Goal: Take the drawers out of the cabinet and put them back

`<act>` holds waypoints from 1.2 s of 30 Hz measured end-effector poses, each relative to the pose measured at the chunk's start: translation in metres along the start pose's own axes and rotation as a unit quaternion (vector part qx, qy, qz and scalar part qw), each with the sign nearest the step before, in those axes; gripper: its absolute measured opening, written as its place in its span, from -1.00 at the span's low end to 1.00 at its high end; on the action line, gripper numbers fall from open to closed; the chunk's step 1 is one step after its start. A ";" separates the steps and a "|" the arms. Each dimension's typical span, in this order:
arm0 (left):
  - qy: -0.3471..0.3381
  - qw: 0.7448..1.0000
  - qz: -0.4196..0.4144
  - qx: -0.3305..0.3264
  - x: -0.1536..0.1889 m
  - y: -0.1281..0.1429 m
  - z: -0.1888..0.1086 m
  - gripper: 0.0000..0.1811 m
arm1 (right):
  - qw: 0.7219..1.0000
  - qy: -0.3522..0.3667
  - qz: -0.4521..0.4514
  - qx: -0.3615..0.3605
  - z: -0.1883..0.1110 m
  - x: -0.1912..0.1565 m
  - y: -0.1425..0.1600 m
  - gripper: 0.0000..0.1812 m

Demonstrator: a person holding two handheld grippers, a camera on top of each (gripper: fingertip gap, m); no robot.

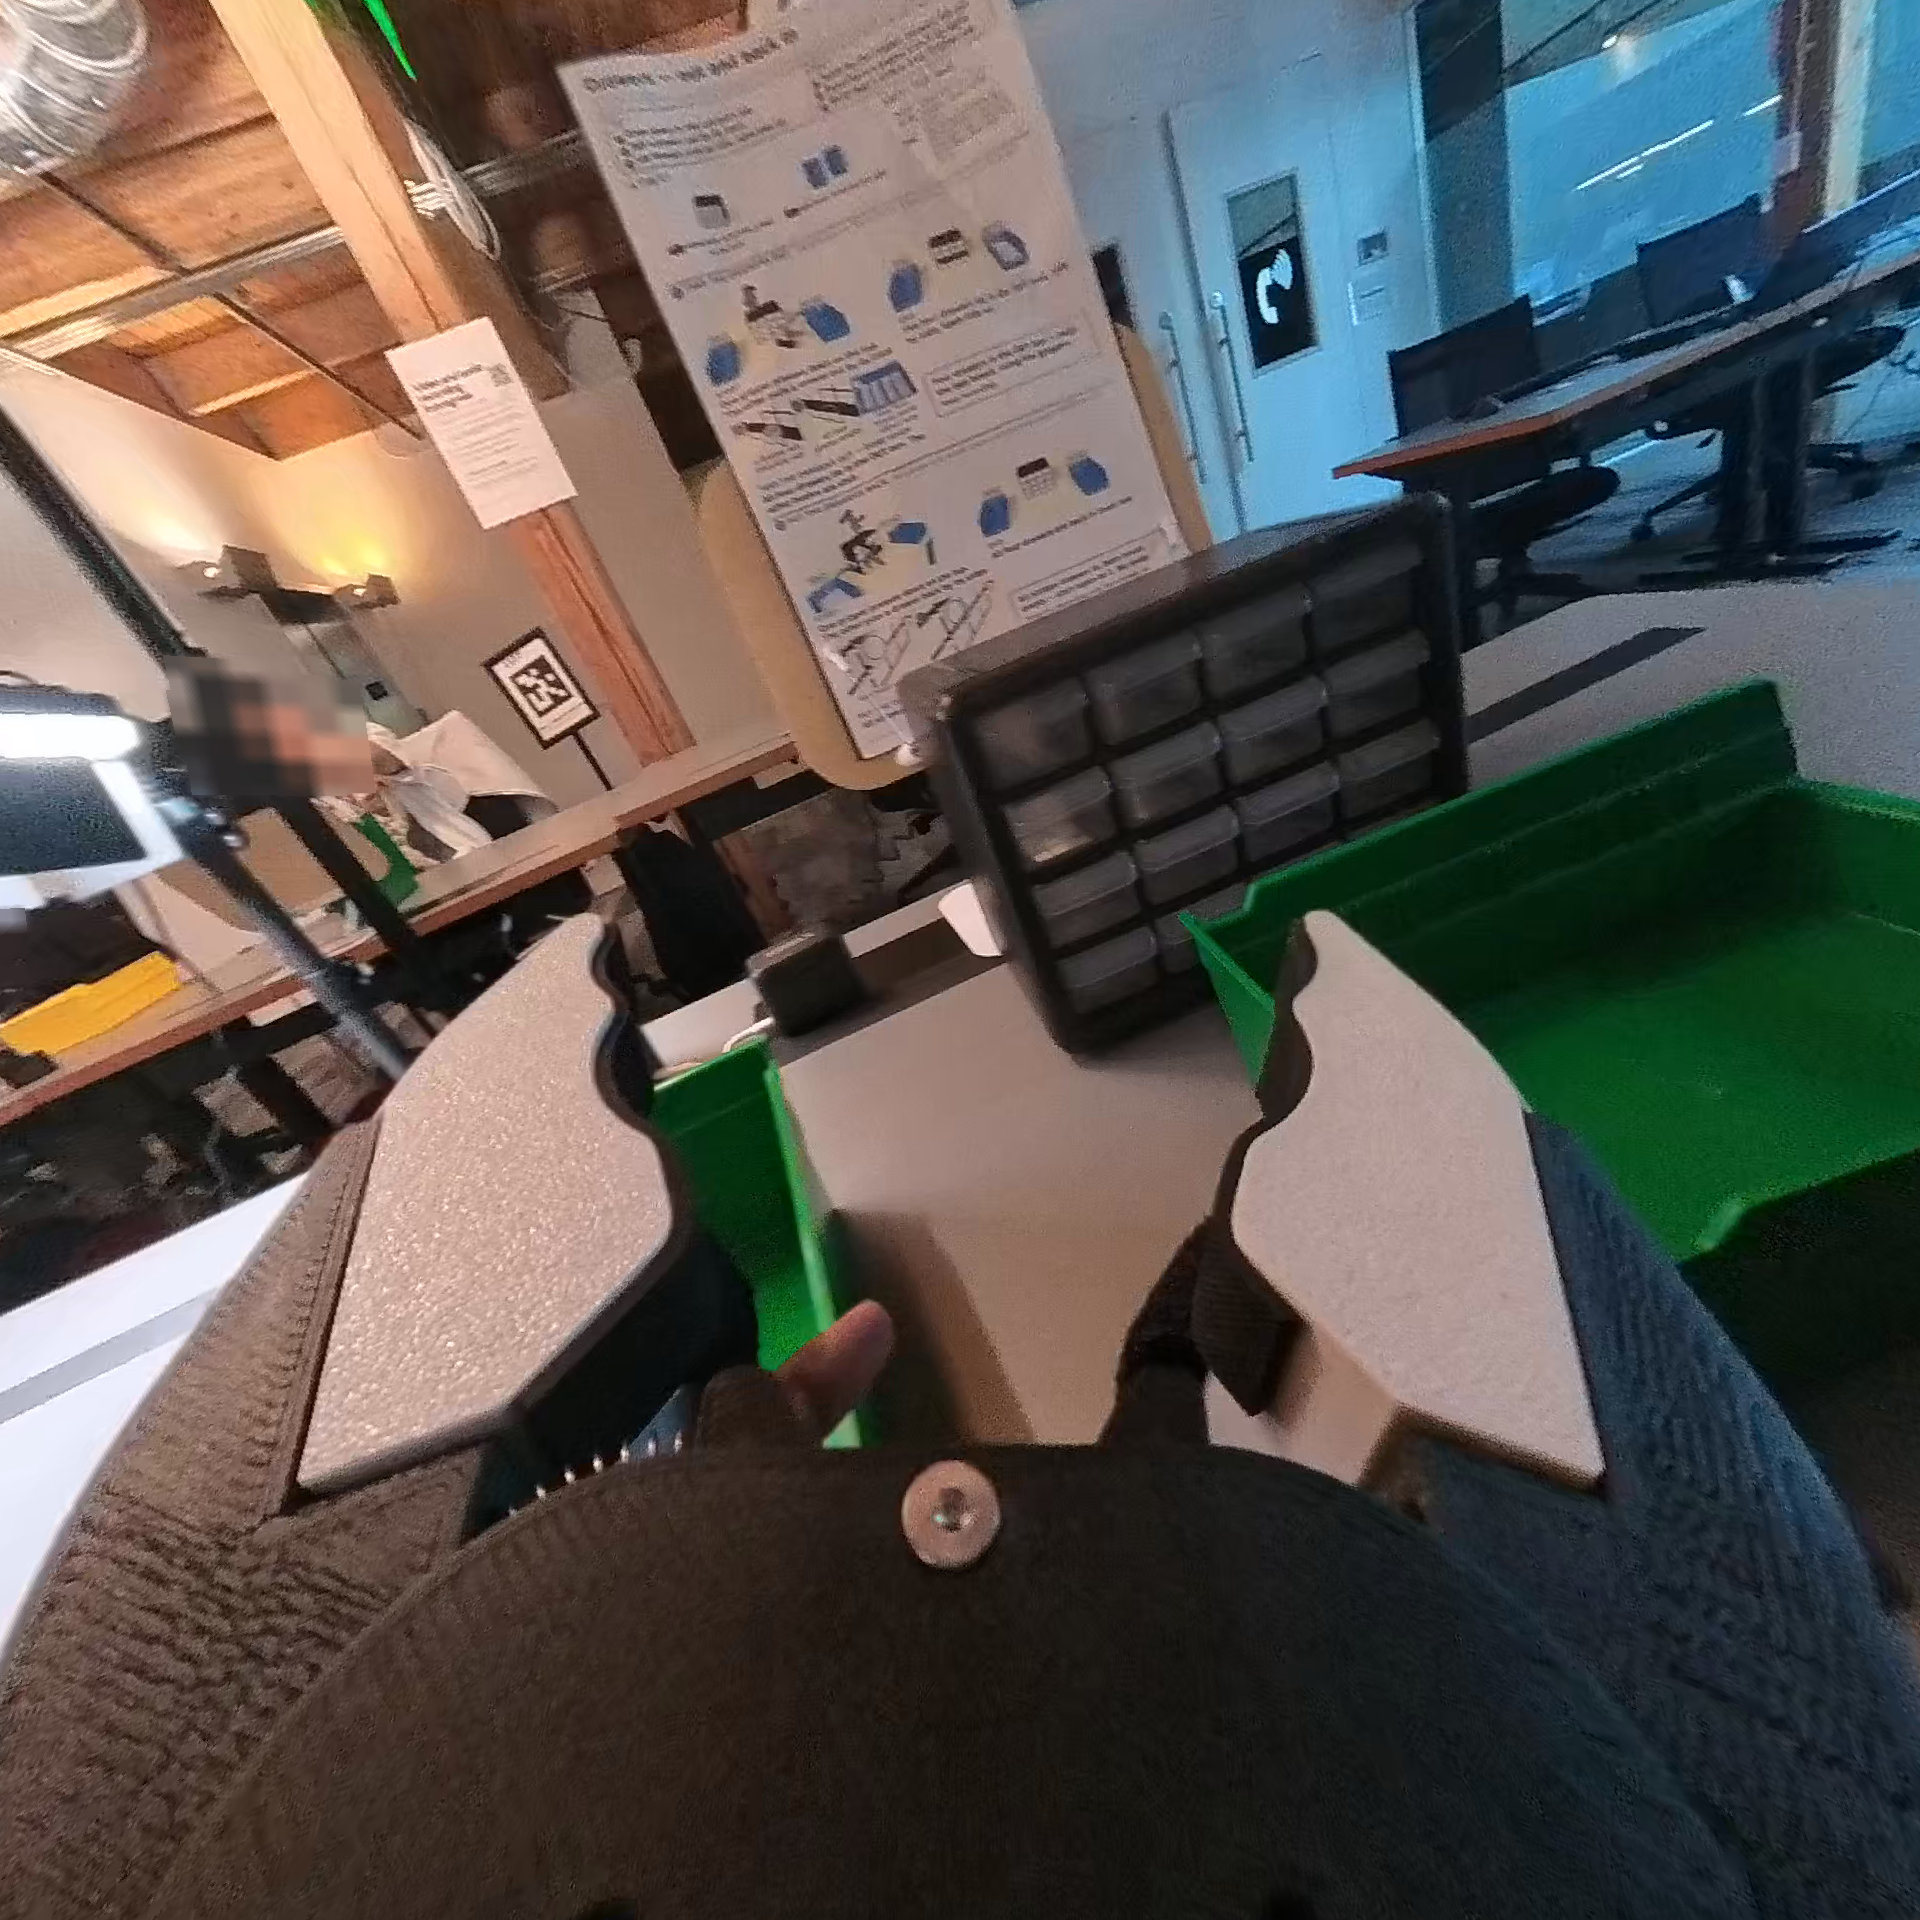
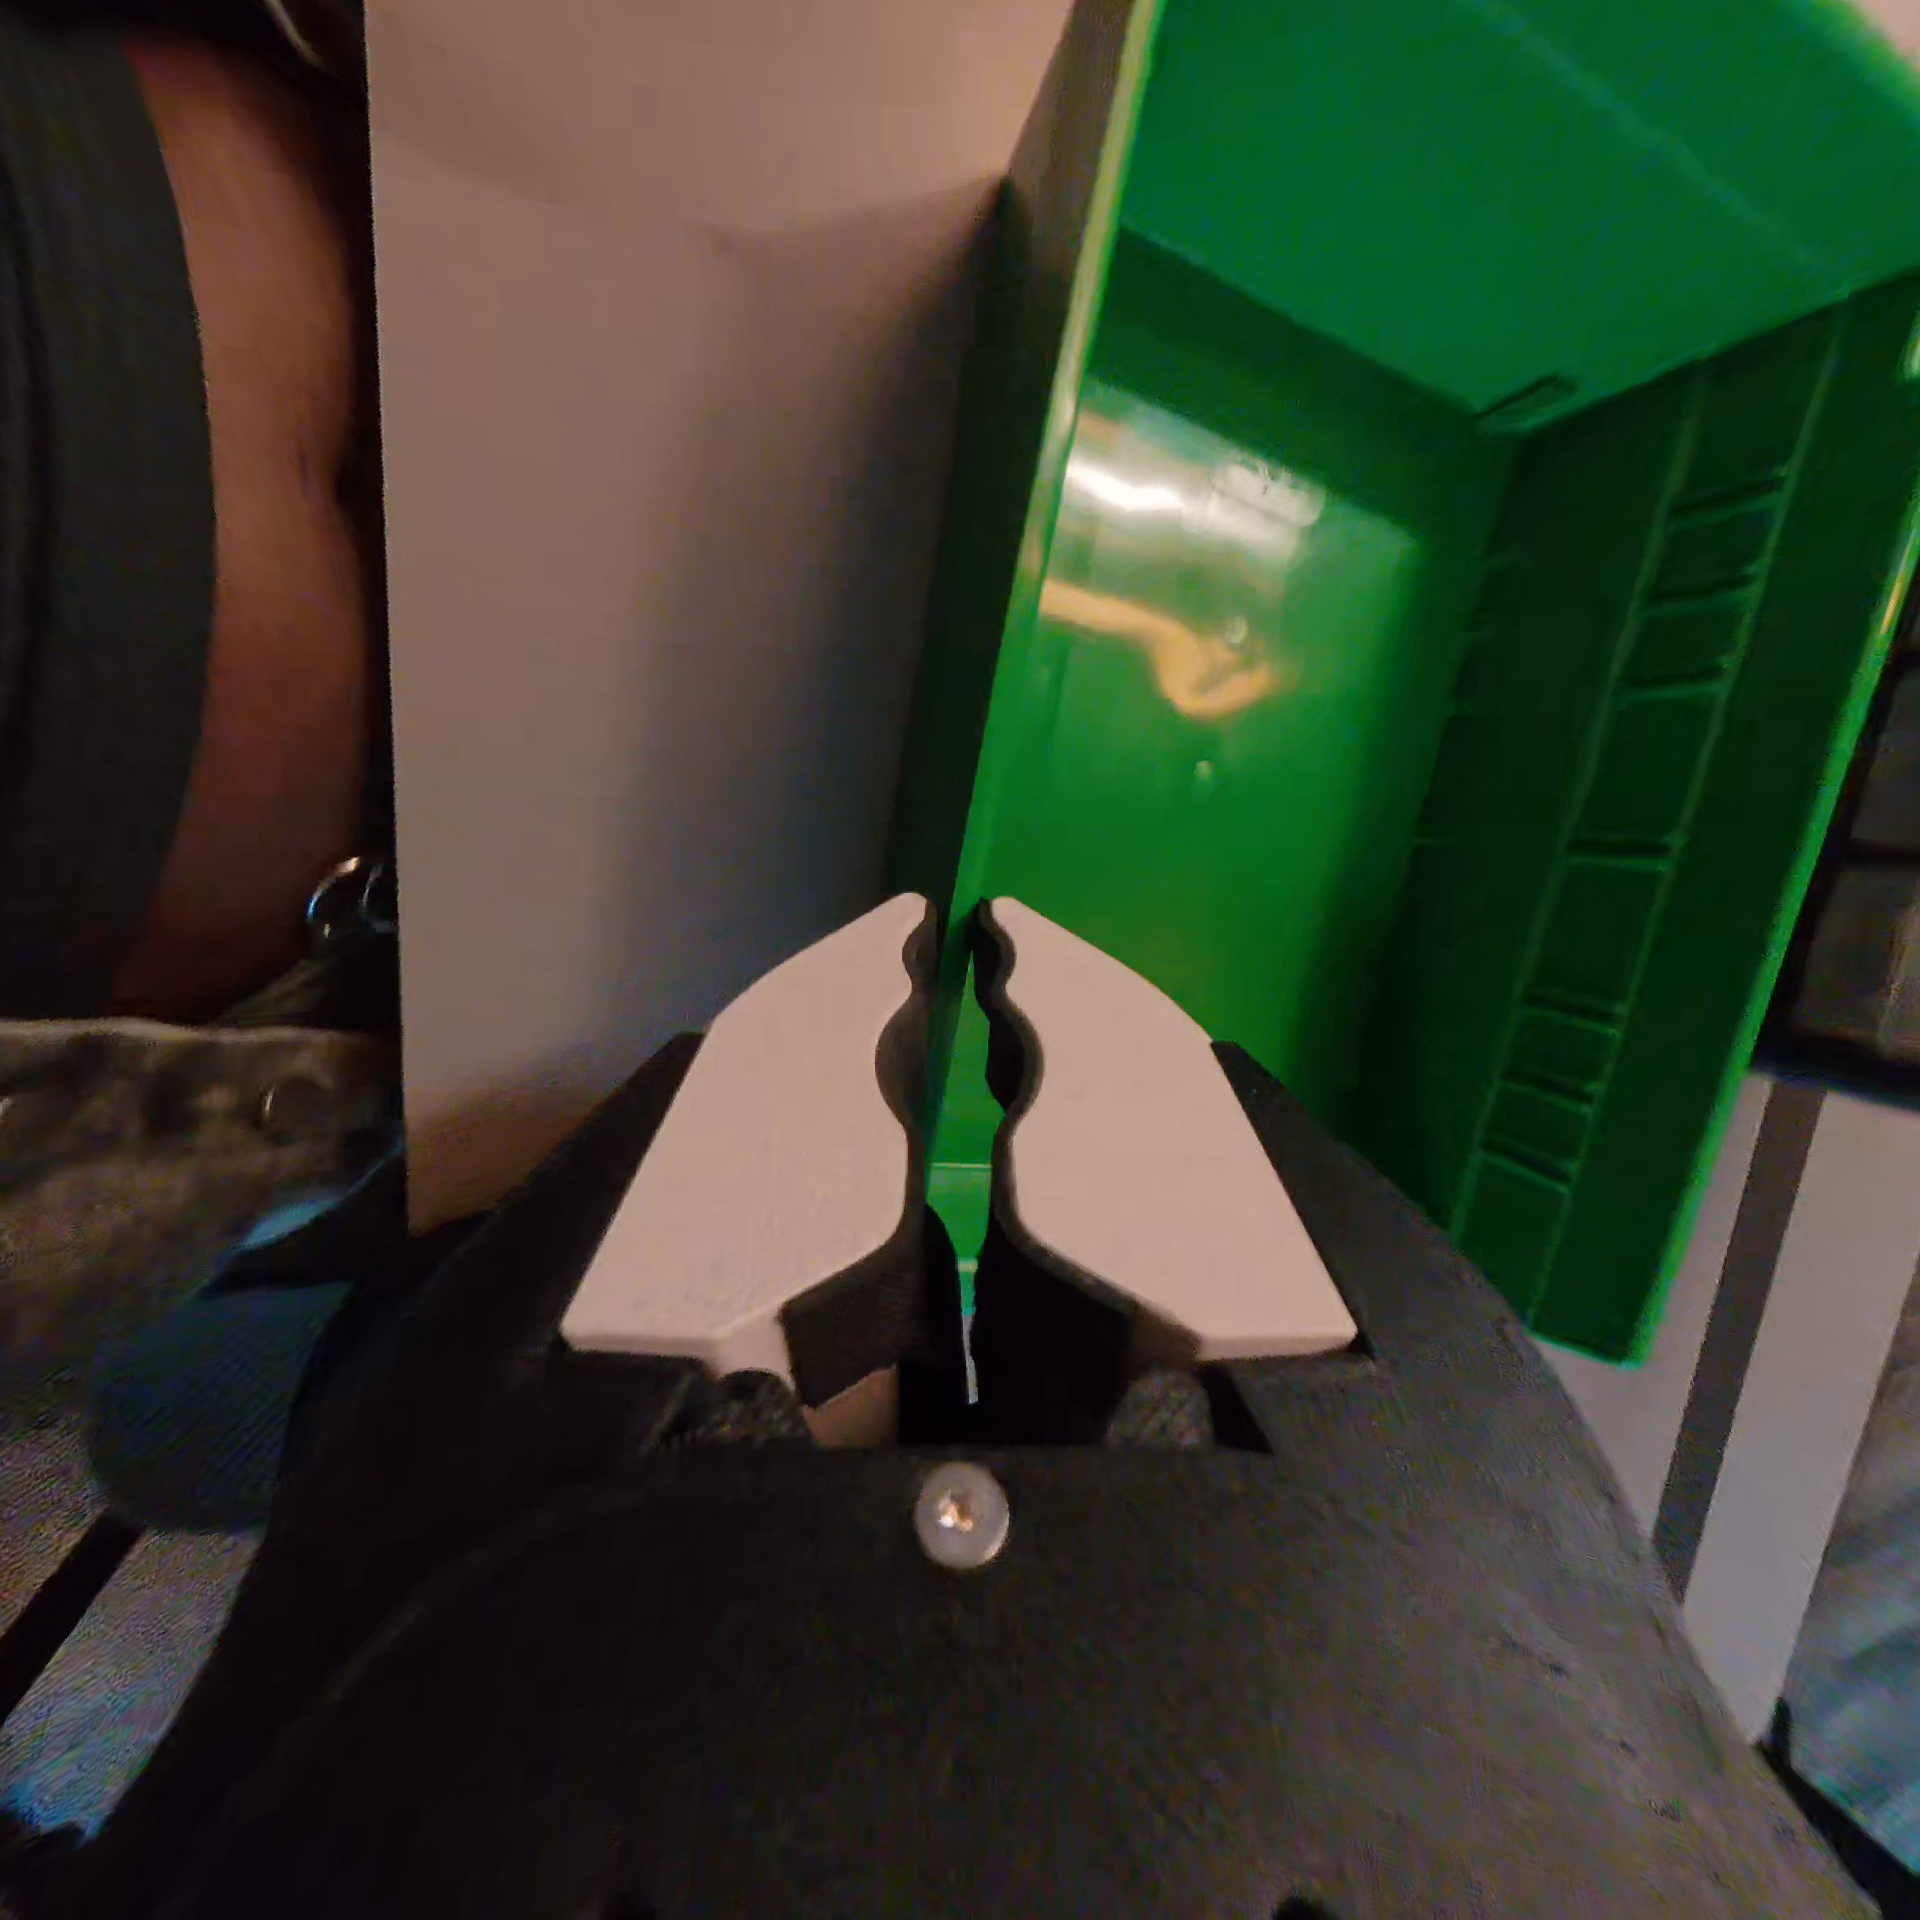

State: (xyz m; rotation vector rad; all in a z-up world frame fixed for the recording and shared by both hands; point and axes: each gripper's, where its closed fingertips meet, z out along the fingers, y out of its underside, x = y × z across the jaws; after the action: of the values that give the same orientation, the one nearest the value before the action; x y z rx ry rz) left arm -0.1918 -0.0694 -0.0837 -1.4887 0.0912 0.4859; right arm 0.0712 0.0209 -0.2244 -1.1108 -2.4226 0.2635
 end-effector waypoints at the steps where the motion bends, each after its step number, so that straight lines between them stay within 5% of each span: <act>1: -0.007 1.000 0.003 0.000 -0.007 -0.002 -0.004 0.29 | 1.000 0.001 -0.006 0.006 0.004 0.002 -0.009 -0.93; 11: -0.025 0.998 0.020 -0.056 -0.054 0.012 -0.036 0.20 | 0.995 -0.010 -0.092 0.040 0.044 0.019 -0.094 -0.89; 23: -0.041 0.993 0.039 -0.100 -0.093 0.031 -0.068 0.08 | 0.982 -0.022 -0.180 0.049 0.074 0.045 -0.147 -0.89; 28: 0.048 0.981 0.063 -0.176 -0.086 0.074 -0.075 0.02 | 0.984 -0.031 -0.153 0.088 0.080 0.050 -0.163 -0.88; 31: 0.160 0.946 0.110 -0.259 -0.078 0.125 -0.094 0.02 | 0.981 -0.041 -0.096 0.163 0.061 0.048 -0.169 -0.67; 36: 0.230 0.894 0.160 -0.348 -0.095 0.175 -0.118 0.02 | 0.941 -0.074 0.000 0.329 -0.015 0.027 -0.153 -0.41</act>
State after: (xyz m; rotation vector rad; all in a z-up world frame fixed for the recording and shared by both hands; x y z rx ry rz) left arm -0.3140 -0.2065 -0.2246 -2.2995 0.5967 0.4359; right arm -0.0391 -0.0595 -0.1484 -0.7946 -2.1787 1.0961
